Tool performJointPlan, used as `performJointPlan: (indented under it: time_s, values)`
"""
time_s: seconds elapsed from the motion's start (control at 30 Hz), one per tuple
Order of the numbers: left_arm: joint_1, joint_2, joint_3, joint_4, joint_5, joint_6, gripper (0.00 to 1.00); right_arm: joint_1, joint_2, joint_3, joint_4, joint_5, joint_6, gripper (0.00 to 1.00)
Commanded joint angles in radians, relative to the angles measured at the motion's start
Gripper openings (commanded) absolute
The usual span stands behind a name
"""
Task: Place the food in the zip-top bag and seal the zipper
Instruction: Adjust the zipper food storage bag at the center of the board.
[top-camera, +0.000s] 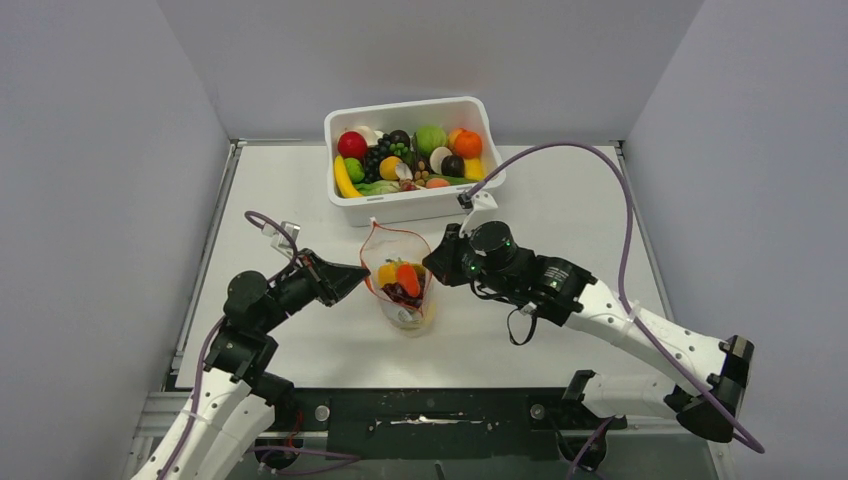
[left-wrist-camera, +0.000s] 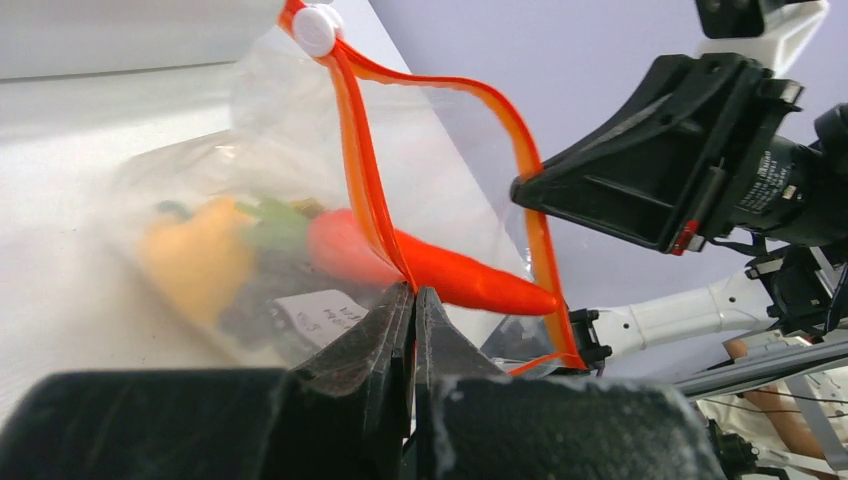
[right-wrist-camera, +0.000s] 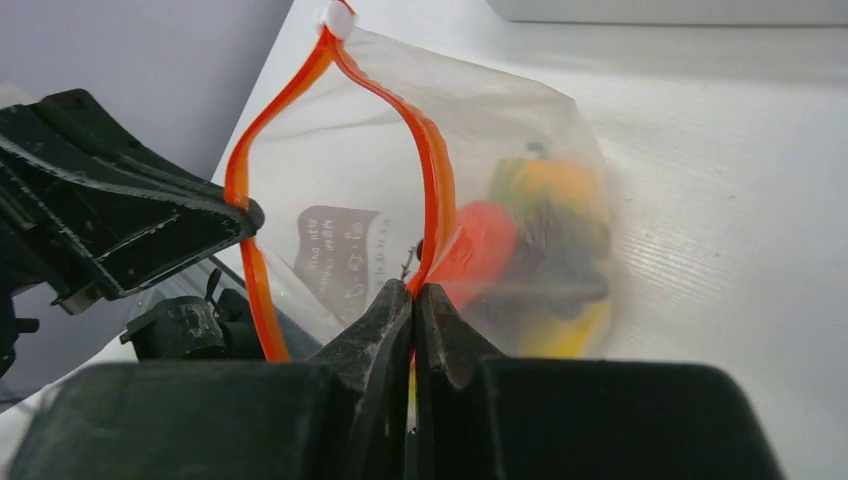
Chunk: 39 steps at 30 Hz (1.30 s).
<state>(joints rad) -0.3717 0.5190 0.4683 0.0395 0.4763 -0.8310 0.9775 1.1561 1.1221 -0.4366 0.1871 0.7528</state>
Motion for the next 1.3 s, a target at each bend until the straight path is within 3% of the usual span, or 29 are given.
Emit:
performJointPlan:
  time_s: [0.0,0.23,0.6,0.77,0.9,1.27]
  values:
    - [-0.003,0.005,0.007,0.141,0.011,-0.019,0.0,0.01,-0.039,0.021,0.082,0.052,-0.032,0.0]
    - [-0.004,0.047,-0.04,0.251,0.045,-0.086,0.0,0.01,-0.041,0.022,0.058,0.082,-0.076,0.0]
    - [-0.004,0.085,-0.022,0.275,0.049,-0.07,0.0,0.01,-0.127,0.0,0.021,0.161,-0.105,0.0]
    - [-0.004,0.121,0.017,0.262,0.07,-0.038,0.23,0.008,-0.176,-0.009,-0.028,0.226,-0.114,0.0]
    - [-0.004,0.148,0.059,0.195,0.054,0.017,0.36,0.008,-0.218,-0.009,-0.091,0.291,-0.122,0.0]
    - [-0.002,0.335,0.27,-0.155,-0.221,0.278,0.65,0.008,-0.287,-0.088,-0.116,0.314,-0.106,0.0]
